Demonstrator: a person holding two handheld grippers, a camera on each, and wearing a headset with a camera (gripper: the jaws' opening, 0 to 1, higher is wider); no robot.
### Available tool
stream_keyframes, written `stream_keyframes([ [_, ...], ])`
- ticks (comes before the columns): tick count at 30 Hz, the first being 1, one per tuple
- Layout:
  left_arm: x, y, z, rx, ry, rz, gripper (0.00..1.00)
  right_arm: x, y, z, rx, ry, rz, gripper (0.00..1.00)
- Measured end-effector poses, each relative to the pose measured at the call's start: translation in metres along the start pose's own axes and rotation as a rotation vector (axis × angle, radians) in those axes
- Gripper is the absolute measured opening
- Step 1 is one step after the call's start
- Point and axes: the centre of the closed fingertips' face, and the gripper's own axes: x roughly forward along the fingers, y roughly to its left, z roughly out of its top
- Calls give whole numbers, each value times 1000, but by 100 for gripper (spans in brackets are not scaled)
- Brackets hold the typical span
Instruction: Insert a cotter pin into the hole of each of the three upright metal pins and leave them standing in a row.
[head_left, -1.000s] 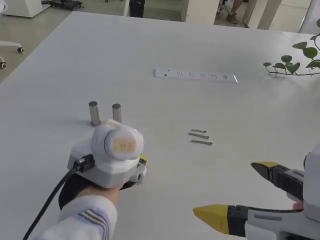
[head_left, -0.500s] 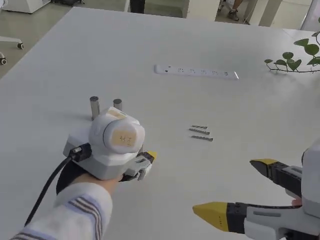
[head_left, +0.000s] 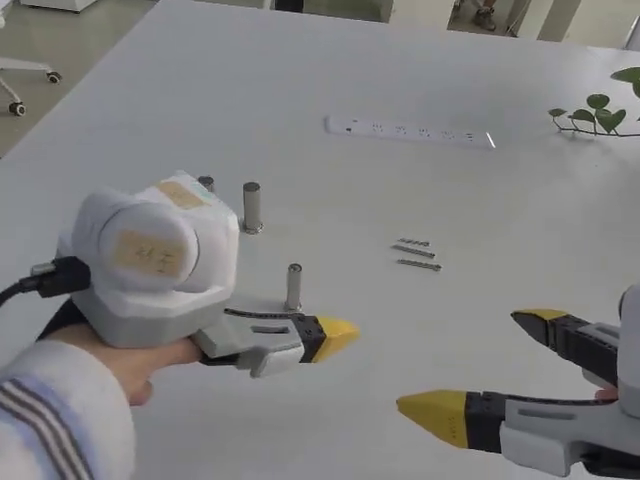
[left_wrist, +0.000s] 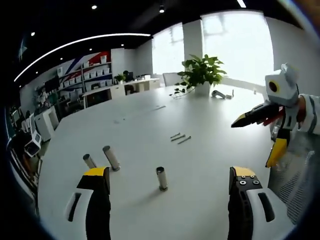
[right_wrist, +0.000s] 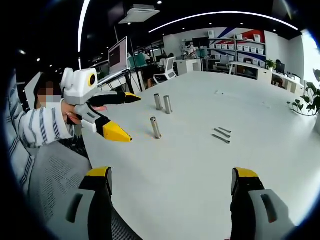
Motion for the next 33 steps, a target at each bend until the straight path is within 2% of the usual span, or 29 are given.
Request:
stream_keyframes([
  [2, -5, 3, 1, 46, -7, 12, 99, 0, -1, 0, 1, 1, -3, 99],
  [4, -11, -1, 3, 73, -34, -14, 99, 0, -1, 0, 1, 2, -4, 99],
  [7, -19, -11, -4, 40, -21, -80, 99, -1, -2, 0, 0, 4, -10, 99],
  [10, -23, -13, -10, 51, -12, -93, 99, -3, -5, 0, 5, 5, -18, 99],
  [12, -27, -18, -19, 16, 10, -131, 99, -4, -6, 0, 4, 6, -23, 99],
  [17, -36, -20, -28, -45, 0, -166, 99, -4, -8, 1, 4, 6, -29, 99],
  [19, -39, -19, -28, -63, -10, -167, 99, -4, -8, 2, -1, 8, -30, 99],
  [22, -41, -15, -27, -170, -52, -161, 99, -4, -10, 3, -5, 9, -31, 99],
  [23, -42, -13, -28, -182, -54, -160, 99, -4, -10, 4, -8, 8, -31, 99],
  [31, -50, -2, -39, -180, -24, -133, 99, -4, -18, 8, -53, 57, -20, 99],
  [33, -51, -1, -39, -188, -27, -127, 99, -4, -22, 9, -99, 80, -13, 99],
])
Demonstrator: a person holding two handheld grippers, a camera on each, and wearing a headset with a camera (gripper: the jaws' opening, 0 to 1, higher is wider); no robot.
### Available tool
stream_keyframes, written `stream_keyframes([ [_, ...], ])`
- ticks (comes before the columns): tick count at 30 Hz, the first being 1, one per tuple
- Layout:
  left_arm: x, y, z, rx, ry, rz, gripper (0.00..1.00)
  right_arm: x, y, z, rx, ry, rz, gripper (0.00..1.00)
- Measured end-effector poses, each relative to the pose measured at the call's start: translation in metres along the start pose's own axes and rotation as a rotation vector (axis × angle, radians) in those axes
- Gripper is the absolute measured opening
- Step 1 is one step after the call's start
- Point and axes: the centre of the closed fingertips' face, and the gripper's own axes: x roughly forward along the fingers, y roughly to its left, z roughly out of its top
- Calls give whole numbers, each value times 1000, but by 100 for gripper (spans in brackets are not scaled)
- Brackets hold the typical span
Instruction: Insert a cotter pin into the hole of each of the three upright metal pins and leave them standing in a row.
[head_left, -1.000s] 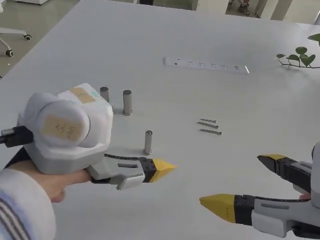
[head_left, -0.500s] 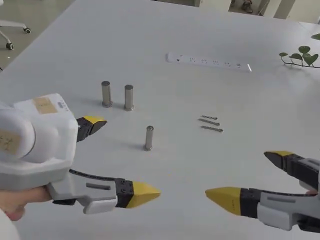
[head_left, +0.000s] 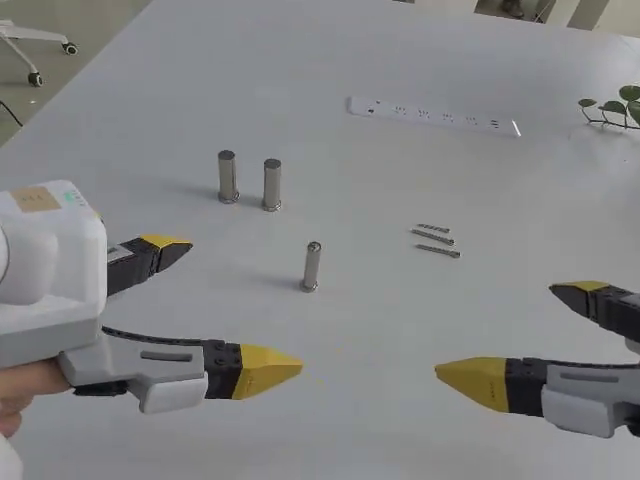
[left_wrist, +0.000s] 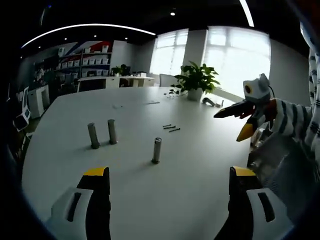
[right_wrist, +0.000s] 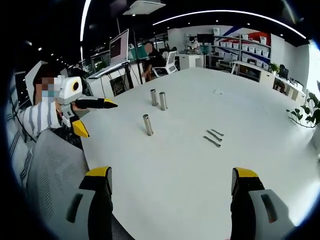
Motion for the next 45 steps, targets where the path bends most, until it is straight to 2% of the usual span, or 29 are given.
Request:
stream_keyframes([
  [3, 0, 4, -4, -23, 5, 20, 99, 0, -13, 7, -120, 6, -29, 99],
  [6, -1, 4, -6, -33, 7, 22, 99, 1, -21, 11, -147, 20, -10, 96],
  [8, -1, 3, -8, -38, 9, 25, 99, 1, -27, 14, -158, 37, 6, 77],
  [10, -1, 2, -10, -37, 19, 26, 99, 2, -32, 17, -166, 55, 13, 64],
  [12, -1, 2, -10, -37, 19, 25, 99, 6, -41, 26, -202, 41, -2, 66],
  [14, -1, 1, -10, -45, 16, 24, 99, 10, -45, 31, -232, 45, 4, 69],
  [19, -1, 2, -9, -53, 11, 27, 99, 25, -62, 39, -291, 105, 25, 64],
  [24, -3, 5, -9, -69, 3, 35, 99, 41, -79, 52, -342, 119, 49, 56],
  [27, -5, 6, -8, -75, -2, 38, 99, 51, -93, 56, -372, 149, 55, 55],
  [31, -7, 7, -8, -78, -4, 43, 99, 61, -98, 56, -408, 182, 79, 52],
  [33, -8, 7, -8, -80, -6, 45, 99, 68, -100, 54, -436, 211, 105, 45],
  [36, -8, 7, -7, -83, -10, 49, 99, 77, -109, 52, -482, 255, 92, 36],
  [40, -9, 8, -9, -93, -8, 52, 99, 89, -117, 49, -523, 298, 102, 35],
  [45, -11, 9, -8, -95, -11, 52, 97, 107, -125, 43, -558, 348, 124, 29],
])
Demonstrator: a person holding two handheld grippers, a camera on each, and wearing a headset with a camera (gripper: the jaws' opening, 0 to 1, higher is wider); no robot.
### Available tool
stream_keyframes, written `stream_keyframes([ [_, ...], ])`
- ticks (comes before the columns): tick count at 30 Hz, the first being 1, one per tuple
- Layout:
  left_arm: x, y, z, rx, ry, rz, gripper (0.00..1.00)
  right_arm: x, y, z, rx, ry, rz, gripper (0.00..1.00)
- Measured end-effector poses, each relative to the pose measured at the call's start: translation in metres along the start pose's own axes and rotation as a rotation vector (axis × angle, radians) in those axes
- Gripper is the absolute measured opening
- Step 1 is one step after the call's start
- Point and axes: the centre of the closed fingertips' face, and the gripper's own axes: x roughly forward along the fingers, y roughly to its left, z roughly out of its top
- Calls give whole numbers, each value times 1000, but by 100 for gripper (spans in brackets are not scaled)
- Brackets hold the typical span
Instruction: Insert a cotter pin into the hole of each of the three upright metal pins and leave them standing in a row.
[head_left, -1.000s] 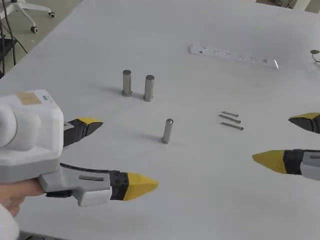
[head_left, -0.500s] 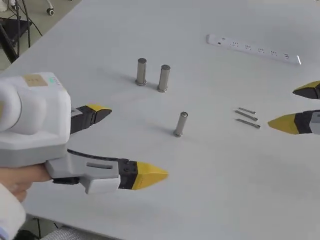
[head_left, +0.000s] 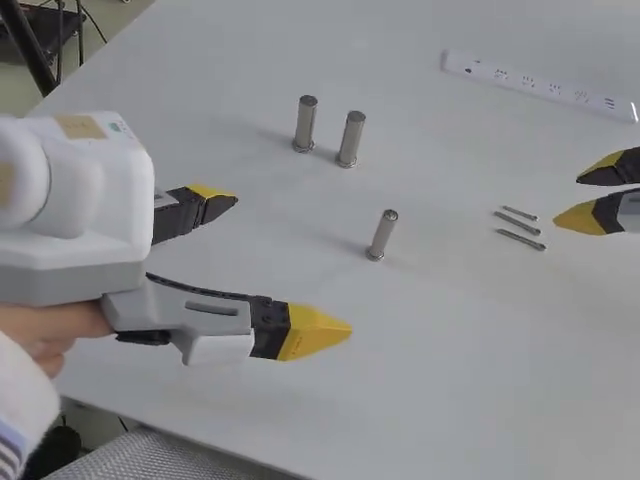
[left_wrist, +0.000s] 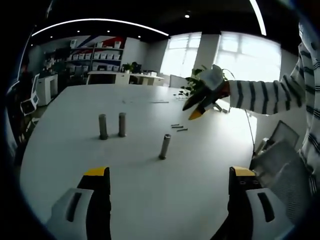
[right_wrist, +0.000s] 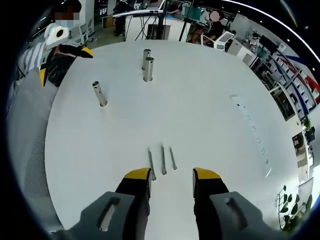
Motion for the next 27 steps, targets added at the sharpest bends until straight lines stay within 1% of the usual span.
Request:
stream_keyframes([
  [1, 0, 1, -1, 1, 4, 3, 97, 5, -1, -2, -19, 23, 15, 28],
  [4, 0, 3, -3, -3, 7, 8, 97, 14, -2, -4, -30, 48, 43, 28],
  [5, 0, 3, -3, -9, 1, 10, 97, 18, -4, -4, -35, 57, 49, 28],
  [6, 0, 4, -1, -23, -21, 15, 97, 20, -5, -5, -39, 64, 56, 27],
  [7, -1, 4, 0, -35, -28, 11, 97, 23, -5, -6, -42, 72, 67, 27],
  [9, 0, 5, -1, -40, -25, 13, 97, 26, -4, -6, -47, 79, 72, 25],
  [12, 0, 6, -5, -30, -4, 19, 97, 30, -4, -6, -46, 87, 78, 24],
  [13, 0, 6, -5, -33, -5, 19, 96, 32, -4, -6, -48, 87, 81, 23],
  [15, 0, 6, -4, -43, -15, 21, 96, 33, -2, -6, -53, 95, 87, 20],
  [18, 0, 9, -1, -48, -37, 36, 96, 38, -6, -7, -64, 106, 80, 15],
  [19, 0, 10, -1, -58, -40, 39, 96, 40, -6, -8, -63, 109, 85, 14],
  [22, 1, 10, -2, -62, -41, 43, 96, 42, -8, -8, -67, 117, 92, 13],
  [27, 2, 9, -3, -72, -43, 37, 96, 48, -8, -12, -94, 164, 118, 8],
])
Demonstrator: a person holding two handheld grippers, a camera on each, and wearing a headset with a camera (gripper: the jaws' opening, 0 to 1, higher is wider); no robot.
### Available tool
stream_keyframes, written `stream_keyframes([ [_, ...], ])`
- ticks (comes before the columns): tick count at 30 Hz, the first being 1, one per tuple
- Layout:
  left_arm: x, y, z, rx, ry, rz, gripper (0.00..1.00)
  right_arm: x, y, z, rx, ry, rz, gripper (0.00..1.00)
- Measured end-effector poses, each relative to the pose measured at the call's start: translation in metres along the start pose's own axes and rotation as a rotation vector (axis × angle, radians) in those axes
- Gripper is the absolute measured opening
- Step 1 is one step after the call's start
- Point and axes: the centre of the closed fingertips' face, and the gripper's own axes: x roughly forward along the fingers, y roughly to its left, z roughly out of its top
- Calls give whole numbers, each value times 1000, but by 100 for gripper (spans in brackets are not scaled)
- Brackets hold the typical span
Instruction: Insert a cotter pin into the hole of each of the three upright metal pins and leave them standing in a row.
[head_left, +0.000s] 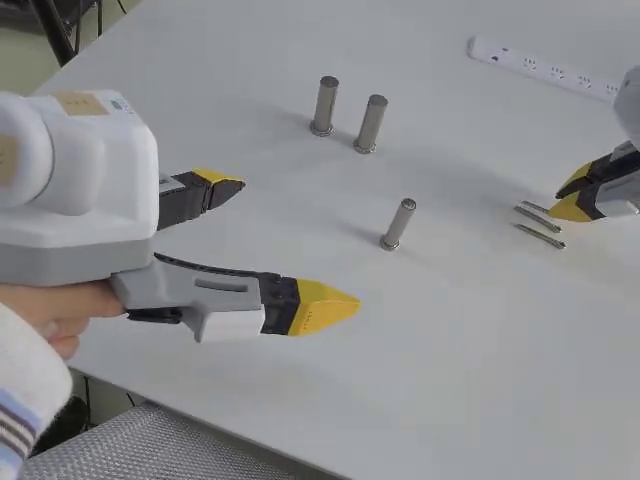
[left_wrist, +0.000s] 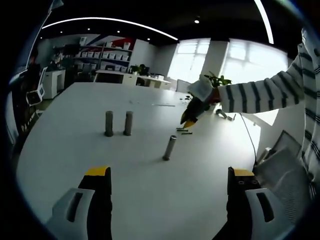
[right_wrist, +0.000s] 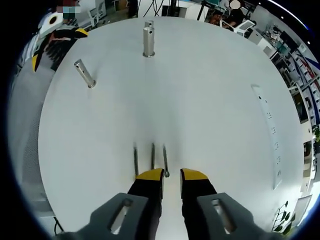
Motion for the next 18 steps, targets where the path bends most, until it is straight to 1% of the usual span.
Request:
stream_keyframes([
  [3, 1, 0, -2, -10, 2, 3, 95, 3, 6, -1, -19, 17, 36, 5],
  [4, 1, 0, -2, -12, 2, 5, 95, 4, 7, 1, -31, 17, 32, 5],
  [5, 1, -1, -3, -10, 2, 2, 95, 4, 6, -1, -31, 31, 32, 5],
  [7, 2, -3, -4, -13, 5, -2, 95, 4, 5, -1, -61, 40, 46, 4],
  [9, 2, -4, -5, -13, 7, -5, 95, 5, 9, -2, -71, 50, 76, 0],
  [10, 2, -4, -6, -11, 9, -6, 95, 5, 8, -2, -82, 55, 72, 0],
  [15, 2, -7, -8, -15, 14, -12, 94, 4, 8, -1, -61, 66, 103, 0],
  [18, 3, -9, -10, -13, 20, -15, 94, 4, 9, -1, -54, 74, 112, 0],
])
